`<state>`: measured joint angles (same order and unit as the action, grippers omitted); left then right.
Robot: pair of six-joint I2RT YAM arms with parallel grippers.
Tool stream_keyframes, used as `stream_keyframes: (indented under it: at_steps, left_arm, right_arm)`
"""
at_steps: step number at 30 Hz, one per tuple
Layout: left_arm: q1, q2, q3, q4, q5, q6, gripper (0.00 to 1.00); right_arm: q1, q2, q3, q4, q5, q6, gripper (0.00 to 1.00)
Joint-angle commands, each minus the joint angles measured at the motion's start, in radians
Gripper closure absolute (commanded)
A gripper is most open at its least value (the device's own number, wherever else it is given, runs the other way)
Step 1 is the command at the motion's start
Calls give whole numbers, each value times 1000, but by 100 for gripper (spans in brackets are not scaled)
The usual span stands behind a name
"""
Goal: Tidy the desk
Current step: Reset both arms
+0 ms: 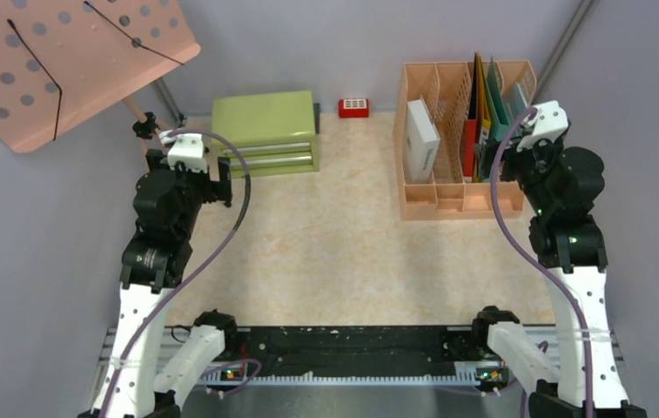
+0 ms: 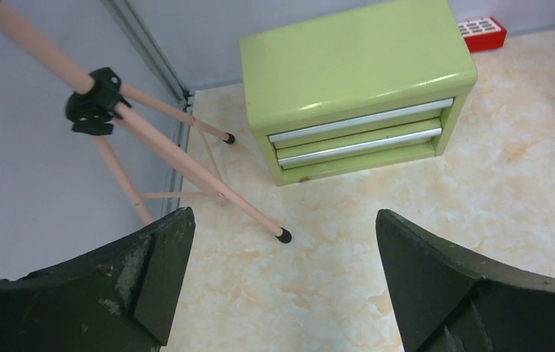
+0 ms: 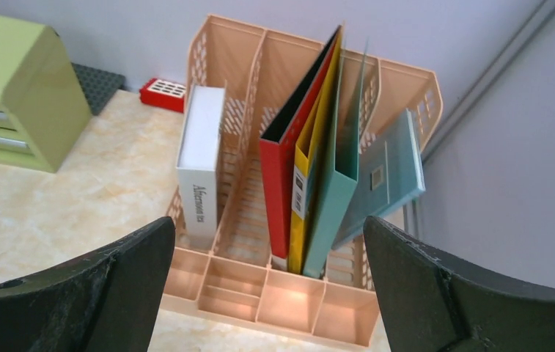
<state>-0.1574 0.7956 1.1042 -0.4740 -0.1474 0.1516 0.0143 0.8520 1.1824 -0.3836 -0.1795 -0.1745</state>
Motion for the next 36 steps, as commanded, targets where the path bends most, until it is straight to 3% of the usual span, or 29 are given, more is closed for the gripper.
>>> stream_keyframes:
  at_steps: [1, 13, 36]
  left_arm:
    - [34, -71, 46, -20, -7, -59, 2]
    - [92, -147, -14, -52, 67, -125, 2]
    - [104, -90, -5, -50, 118, -149, 1]
  right_arm:
    - [-10, -44, -74, -11, 106, -48, 1]
    - [-40, -153, -112, -57, 21, -57, 1]
    - [-48, -124, -72, -73, -20, -17, 1]
